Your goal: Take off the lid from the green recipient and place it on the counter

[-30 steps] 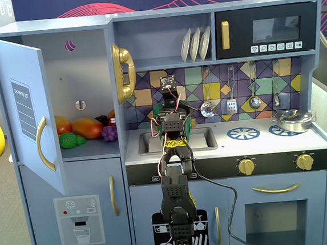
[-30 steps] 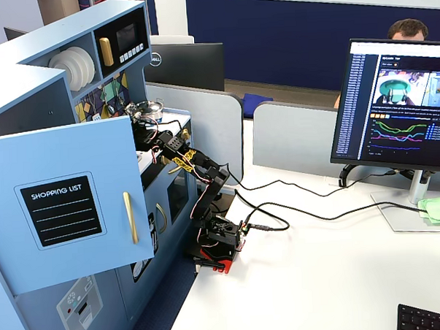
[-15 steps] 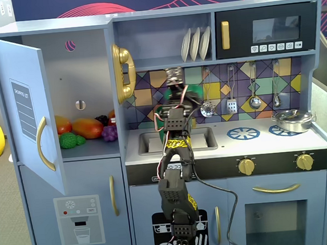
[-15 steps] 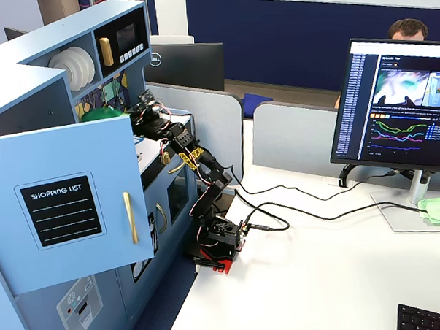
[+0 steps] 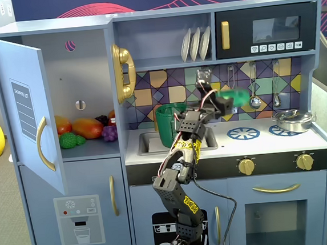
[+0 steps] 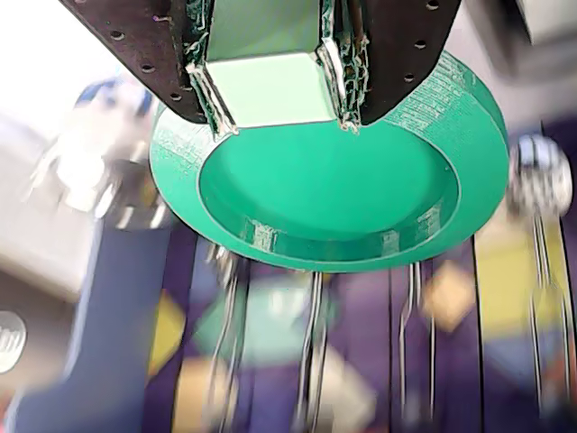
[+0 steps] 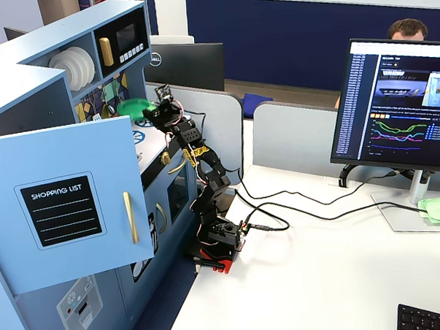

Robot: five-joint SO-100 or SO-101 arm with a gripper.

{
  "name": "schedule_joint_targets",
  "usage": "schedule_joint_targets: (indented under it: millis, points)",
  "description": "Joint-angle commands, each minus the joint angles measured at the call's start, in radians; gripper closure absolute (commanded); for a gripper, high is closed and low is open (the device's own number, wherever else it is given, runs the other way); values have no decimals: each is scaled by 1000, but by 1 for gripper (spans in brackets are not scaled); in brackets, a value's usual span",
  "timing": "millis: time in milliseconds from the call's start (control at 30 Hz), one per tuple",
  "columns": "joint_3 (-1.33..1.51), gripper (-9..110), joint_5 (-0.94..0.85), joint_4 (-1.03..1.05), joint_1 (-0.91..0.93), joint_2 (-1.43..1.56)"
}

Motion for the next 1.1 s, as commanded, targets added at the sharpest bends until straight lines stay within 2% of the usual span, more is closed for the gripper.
schedule_joint_targets:
  millis: [0,400,833,1067]
  points:
    - [64,101,3,-92,32,20]
    - [232,101,3,-232,55,-46]
    - [459,101,3,-489,52,-83]
    - [489,101,-12,-528,46,-106]
